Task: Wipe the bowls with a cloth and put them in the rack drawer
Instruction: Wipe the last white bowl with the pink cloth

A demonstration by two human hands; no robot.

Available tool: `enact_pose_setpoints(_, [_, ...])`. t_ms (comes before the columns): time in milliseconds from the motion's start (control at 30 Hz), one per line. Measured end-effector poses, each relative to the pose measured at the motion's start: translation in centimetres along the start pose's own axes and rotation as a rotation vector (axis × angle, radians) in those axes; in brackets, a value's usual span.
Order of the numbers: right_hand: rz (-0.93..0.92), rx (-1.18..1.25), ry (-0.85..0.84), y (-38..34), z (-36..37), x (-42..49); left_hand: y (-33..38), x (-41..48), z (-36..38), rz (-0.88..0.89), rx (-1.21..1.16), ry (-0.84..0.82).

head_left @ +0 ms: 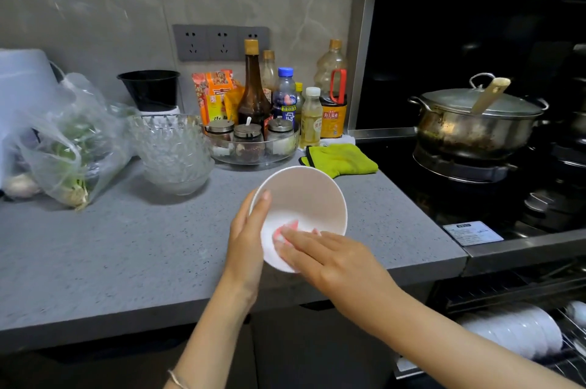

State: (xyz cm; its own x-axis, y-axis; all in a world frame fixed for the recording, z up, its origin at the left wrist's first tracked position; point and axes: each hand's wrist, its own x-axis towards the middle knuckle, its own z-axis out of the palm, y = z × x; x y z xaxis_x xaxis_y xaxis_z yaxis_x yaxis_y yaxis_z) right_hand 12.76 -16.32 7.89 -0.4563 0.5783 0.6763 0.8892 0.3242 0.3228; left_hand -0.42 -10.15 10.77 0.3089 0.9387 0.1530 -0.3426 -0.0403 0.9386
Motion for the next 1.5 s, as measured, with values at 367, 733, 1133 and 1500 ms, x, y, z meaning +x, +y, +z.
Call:
enact_pose_setpoints(367, [0.083, 0.020, 0.002, -0.8, -0.2, 0.5, -1.0, -0.8, 1.4, -0.062, -0.088, 0.044])
enact_pose_setpoints(733, [0.114, 0.007, -0.033, 0.0, -1.2, 1.2, -0.4, -0.9, 1.7, -0.023, -0.021, -0.034])
enact_pose_setpoints(1133, [-0.031, -0.186, -0.124, 0.7, -1.1, -0.1, 0.1, -0.5, 0.2, -0.010, 0.114, -0.137])
enact_pose_setpoints(1500, [-0.276, -0.241, -0.235, 3.5, -1.9, -2.3, 0.7, 0.8, -1.7, -0.041, 0.298, -0.303])
